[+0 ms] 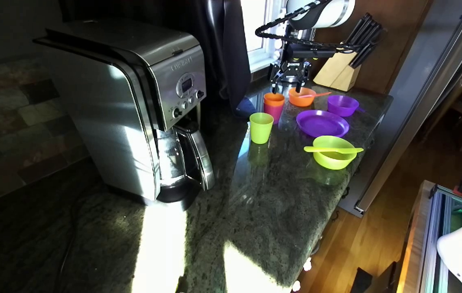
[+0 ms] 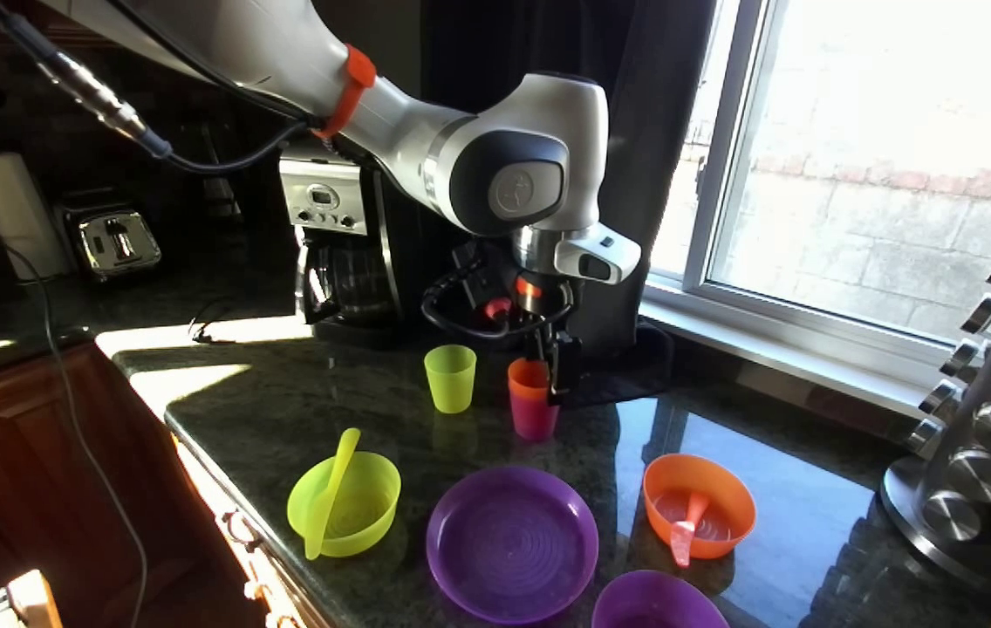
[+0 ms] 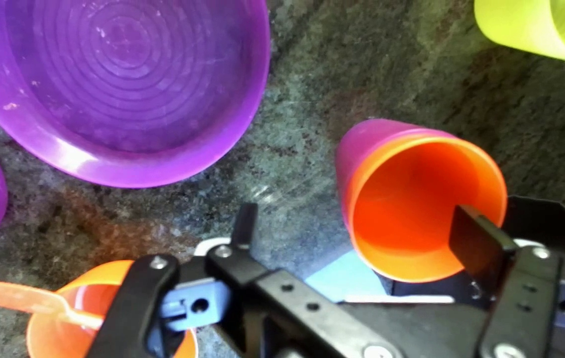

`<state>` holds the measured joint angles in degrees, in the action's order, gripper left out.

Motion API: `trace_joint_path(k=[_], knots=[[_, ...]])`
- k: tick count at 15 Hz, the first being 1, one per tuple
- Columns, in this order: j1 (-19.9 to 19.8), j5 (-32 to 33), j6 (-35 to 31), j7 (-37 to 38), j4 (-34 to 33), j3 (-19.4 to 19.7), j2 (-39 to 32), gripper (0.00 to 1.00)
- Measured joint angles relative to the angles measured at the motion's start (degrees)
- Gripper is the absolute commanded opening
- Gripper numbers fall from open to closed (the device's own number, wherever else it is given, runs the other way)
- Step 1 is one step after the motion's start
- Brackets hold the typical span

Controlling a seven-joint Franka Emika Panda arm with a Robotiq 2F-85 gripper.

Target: Unstack the cups.

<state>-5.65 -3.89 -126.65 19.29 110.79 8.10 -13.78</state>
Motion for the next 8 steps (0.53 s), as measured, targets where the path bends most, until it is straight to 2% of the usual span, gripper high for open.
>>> trace_joint_path(k=[8], knots=[[0.01, 0.16, 0.00, 0.07, 0.27, 0.00, -1.03, 0.09]])
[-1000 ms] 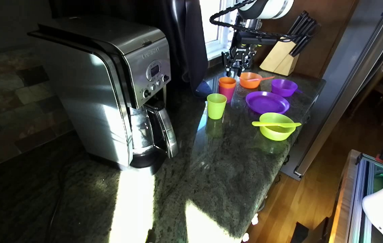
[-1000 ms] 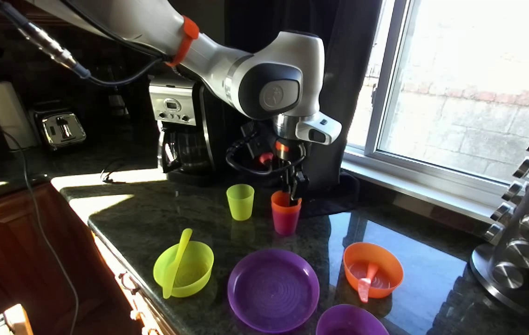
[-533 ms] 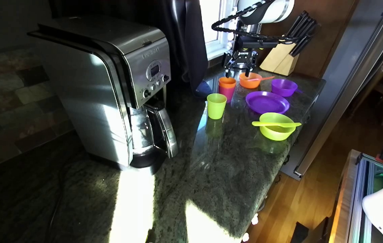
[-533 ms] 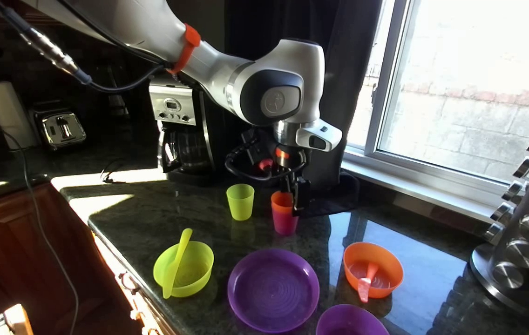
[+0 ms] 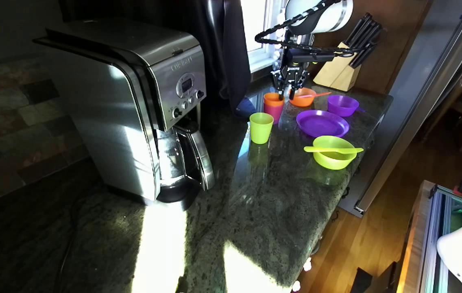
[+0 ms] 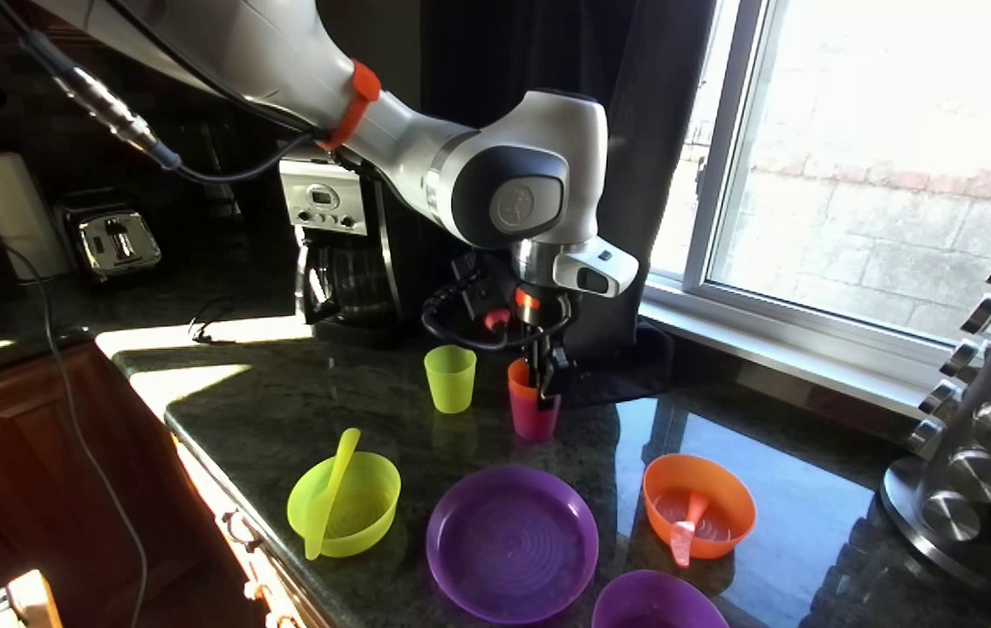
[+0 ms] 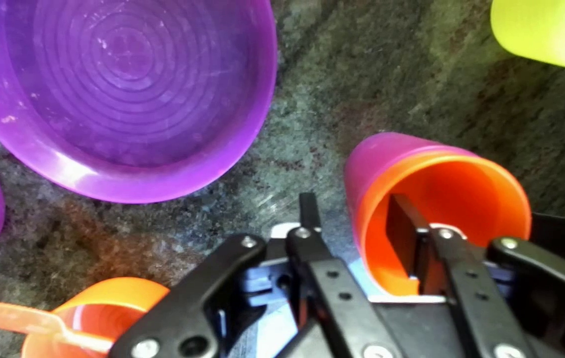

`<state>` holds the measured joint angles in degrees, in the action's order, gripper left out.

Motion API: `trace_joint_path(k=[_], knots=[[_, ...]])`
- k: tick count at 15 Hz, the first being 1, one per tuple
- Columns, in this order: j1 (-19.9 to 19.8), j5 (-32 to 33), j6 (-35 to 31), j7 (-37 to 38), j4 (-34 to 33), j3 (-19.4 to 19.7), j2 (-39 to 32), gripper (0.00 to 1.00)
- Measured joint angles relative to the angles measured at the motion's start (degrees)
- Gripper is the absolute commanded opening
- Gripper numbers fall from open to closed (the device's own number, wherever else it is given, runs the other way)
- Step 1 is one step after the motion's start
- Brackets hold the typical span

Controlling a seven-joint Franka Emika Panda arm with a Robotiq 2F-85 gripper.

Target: Unstack the cups.

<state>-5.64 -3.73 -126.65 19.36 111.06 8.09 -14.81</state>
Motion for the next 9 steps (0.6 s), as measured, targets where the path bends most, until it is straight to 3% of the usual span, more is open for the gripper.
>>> trace_joint_path(k=[2, 9], knots=[[0.01, 0.00, 0.00, 0.00, 0.00, 0.00, 0.03, 0.00], [0.06, 0.05, 0.00, 0.00, -0.02, 0.00, 0.39, 0.01]])
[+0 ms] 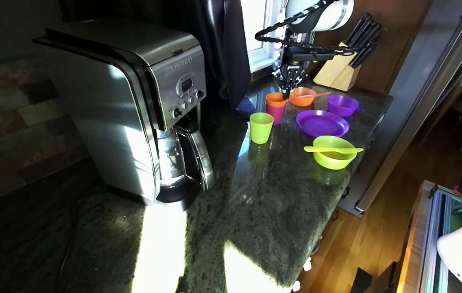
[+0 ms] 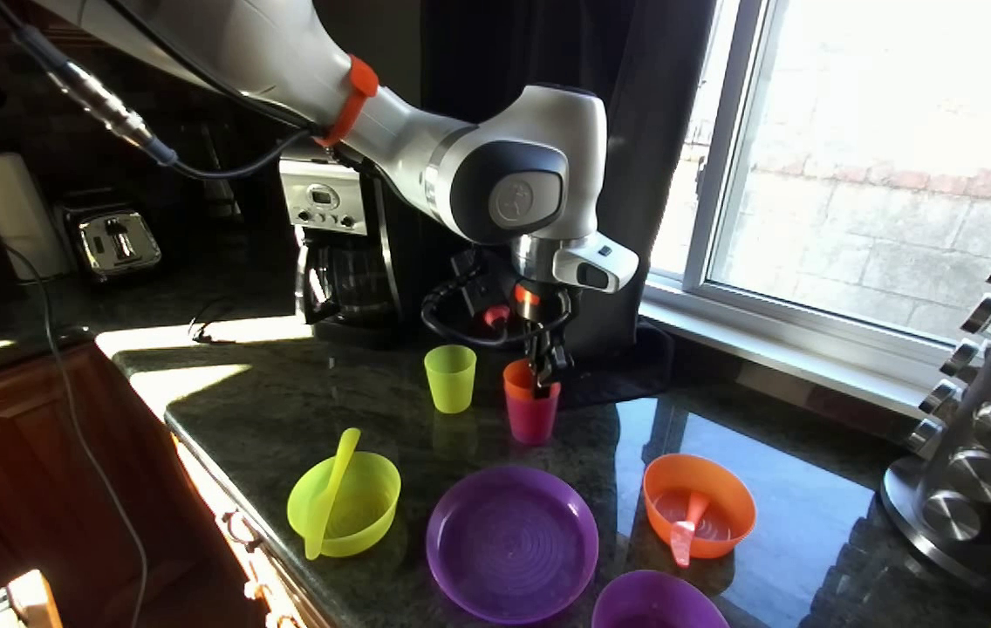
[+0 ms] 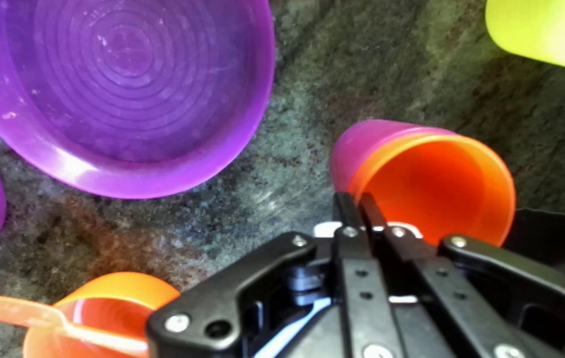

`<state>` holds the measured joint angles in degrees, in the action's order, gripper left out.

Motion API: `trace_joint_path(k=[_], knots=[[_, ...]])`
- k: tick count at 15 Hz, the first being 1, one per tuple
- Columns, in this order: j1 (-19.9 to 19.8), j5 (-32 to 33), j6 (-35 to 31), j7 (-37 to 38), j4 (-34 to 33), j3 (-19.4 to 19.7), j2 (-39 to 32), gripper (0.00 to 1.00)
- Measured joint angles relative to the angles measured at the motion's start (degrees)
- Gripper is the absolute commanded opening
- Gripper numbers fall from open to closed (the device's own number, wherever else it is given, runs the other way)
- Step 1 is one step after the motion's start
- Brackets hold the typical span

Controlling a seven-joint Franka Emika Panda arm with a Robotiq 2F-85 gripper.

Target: Unstack the cups.

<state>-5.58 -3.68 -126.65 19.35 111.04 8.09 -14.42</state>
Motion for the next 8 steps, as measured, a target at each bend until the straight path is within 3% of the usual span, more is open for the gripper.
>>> trace_joint_path(k=[7, 8], knots=[[0.00, 0.01, 0.00, 0.00, 0.00, 0.00, -0.01, 0.01], [0.00, 0.01, 0.00, 0.00, 0.00, 0.00, -0.01, 0.09]])
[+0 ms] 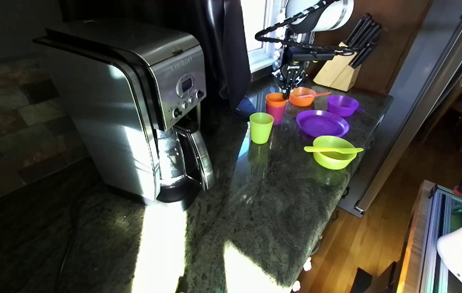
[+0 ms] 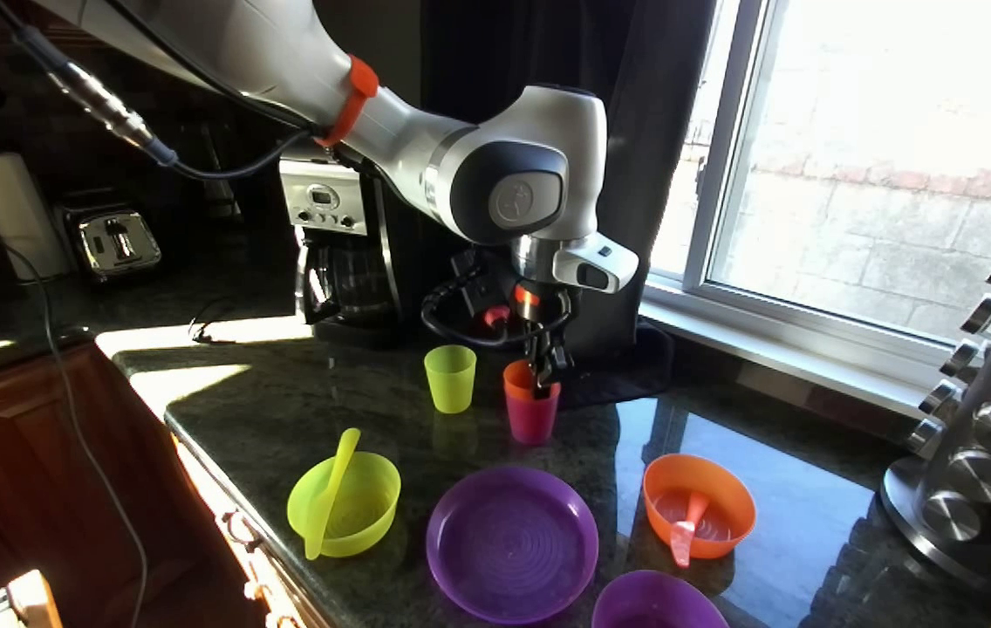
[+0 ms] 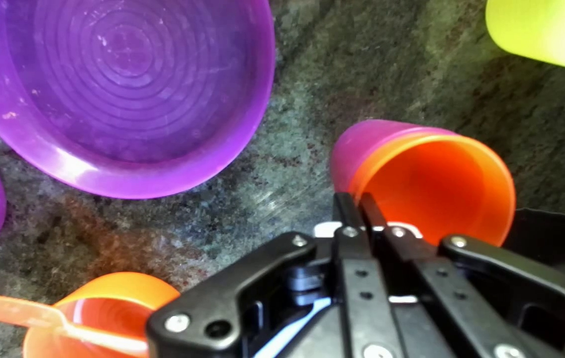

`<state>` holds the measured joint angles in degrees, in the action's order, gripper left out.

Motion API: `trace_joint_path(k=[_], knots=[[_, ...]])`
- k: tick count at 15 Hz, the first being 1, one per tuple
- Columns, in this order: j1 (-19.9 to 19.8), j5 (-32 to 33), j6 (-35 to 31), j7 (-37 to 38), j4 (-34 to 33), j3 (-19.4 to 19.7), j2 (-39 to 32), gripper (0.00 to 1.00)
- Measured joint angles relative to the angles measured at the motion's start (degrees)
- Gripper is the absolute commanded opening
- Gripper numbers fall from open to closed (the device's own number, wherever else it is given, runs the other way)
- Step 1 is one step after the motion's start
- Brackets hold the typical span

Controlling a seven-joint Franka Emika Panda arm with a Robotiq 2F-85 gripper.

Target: Unstack the cups.

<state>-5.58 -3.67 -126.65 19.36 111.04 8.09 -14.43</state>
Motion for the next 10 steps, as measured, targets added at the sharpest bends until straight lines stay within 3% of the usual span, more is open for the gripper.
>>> trace_joint_path(k=[1, 2, 3, 10], knots=[[0.00, 0.00, 0.00, 0.00, 0.00, 0.00, 0.00, 0.09], [0.00, 0.00, 0.00, 0.00, 0.00, 0.00, 0.00, 0.20], [0.00, 0.06, 0.00, 0.00, 0.00, 0.00, 0.00, 0.03], [0.00, 0.61, 0.00, 0.00, 0.00, 0.00, 0.00, 0.01]])
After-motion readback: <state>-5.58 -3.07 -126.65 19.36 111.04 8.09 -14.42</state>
